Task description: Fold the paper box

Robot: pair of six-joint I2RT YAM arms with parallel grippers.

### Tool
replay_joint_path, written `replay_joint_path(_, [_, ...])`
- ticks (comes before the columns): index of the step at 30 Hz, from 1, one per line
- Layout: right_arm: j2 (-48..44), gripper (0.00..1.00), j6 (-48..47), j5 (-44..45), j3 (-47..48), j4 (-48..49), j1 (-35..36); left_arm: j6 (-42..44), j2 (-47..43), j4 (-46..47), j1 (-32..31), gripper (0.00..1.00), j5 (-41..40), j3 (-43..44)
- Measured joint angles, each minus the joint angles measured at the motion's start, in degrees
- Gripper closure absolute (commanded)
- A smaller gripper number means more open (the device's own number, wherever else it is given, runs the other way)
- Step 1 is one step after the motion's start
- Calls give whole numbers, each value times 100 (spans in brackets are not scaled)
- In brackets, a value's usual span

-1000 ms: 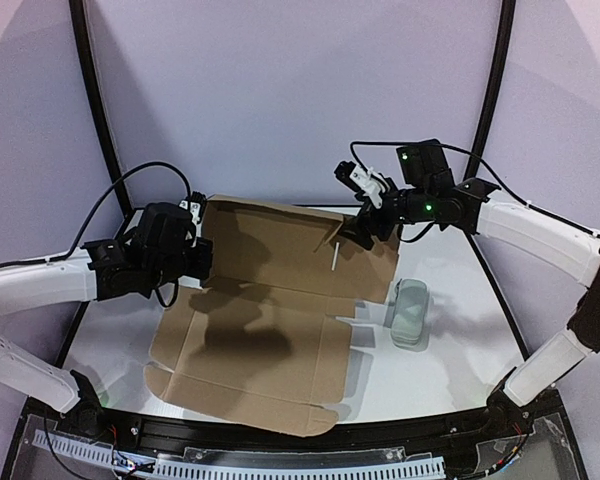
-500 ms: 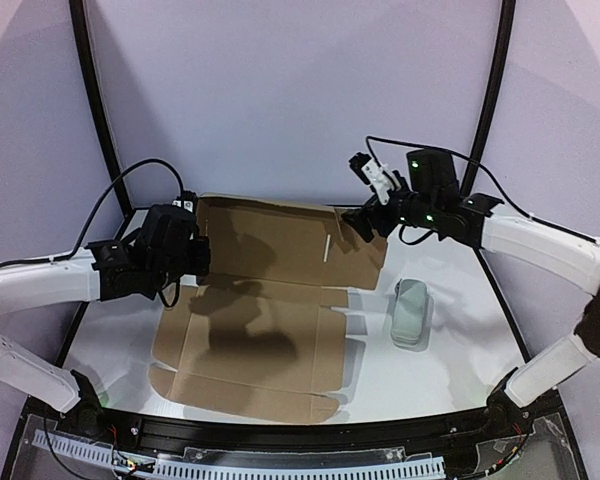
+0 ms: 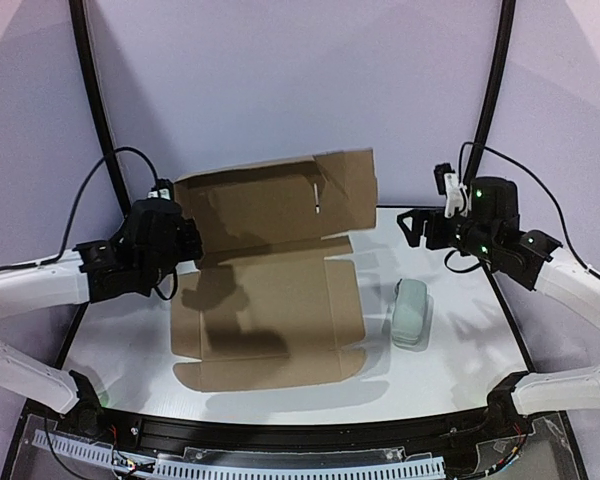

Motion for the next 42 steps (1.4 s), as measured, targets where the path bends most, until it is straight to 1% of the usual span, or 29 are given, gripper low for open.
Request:
replay_joint_path(1, [-7, 2, 319, -216, -153, -63, -144, -94, -168, 94, 0, 99, 28, -63])
replay_joint_path(2, [4, 2, 428, -302, -208, -90, -186, -140, -245, 122, 0, 99, 37, -92])
replay_joint_path(3, [50, 2, 732, -616, -354, -127, -284, -269, -463, 302, 0, 99, 101, -205])
replay_joint_path(4, [81, 2, 846, -774, -413, -131, -315, -315, -566, 385, 0, 99, 136, -256])
replay_joint_path(5, [140, 2, 1049, -1130, -538, -66, -389, -398, -763, 610, 4, 99, 234, -382])
replay_joint_path(7, [223, 2, 1261, -1556, -638, 26, -439, -442, -964, 841, 11, 99, 365, -509])
replay_joint_path(8, [319, 2, 1440, -2004, -678, 195, -470, -461, -1126, 1040, 15, 99, 490, -603])
replay_joint_path(10, [374, 2, 1613, -2391, -686, 422, -474, -457, -1220, 1165, 15, 99, 601, -643])
replay_joint_path(12, [411, 2, 1963, -3095, -695, 1082, -492, -457, -1355, 1373, 15, 99, 754, -748])
replay_joint_path(13, [411, 2, 2006, -3163, -695, 1167, -492, -468, -1401, 1482, 15, 99, 798, -820])
replay_joint_path(17, [411, 2, 2505, -4065, -702, 2170, -496, -562, -1537, 1696, 15, 99, 940, -1102])
replay_joint_path(22, [627, 2, 2879, -5018, -688, 2903, -496, -671, -1550, 1858, 15, 99, 927, -1263])
replay_joint_path(28, [1182, 2, 3200, -5499, -671, 3300, -496, -704, -1539, 1989, 15, 99, 929, -1281])
replay_joint_path(34, [1781, 2, 3980, -5768, -433, 4301, -496, -693, -1438, 2109, 15, 99, 942, -1281])
replay_joint_path(35, [1884, 2, 4170, -5827, -415, 4642, -496, -688, -1412, 2127, 15, 99, 944, -1281])
replay_joint_path(39, [2055, 2, 4522, -5956, -363, 5152, -455, -688, -1375, 2129, 15, 99, 942, -1281])
replay_joint_path(42, [2149, 2, 4586, -5984, -264, 5250, -352, -682, -1344, 2149, 15, 99, 944, -1281])
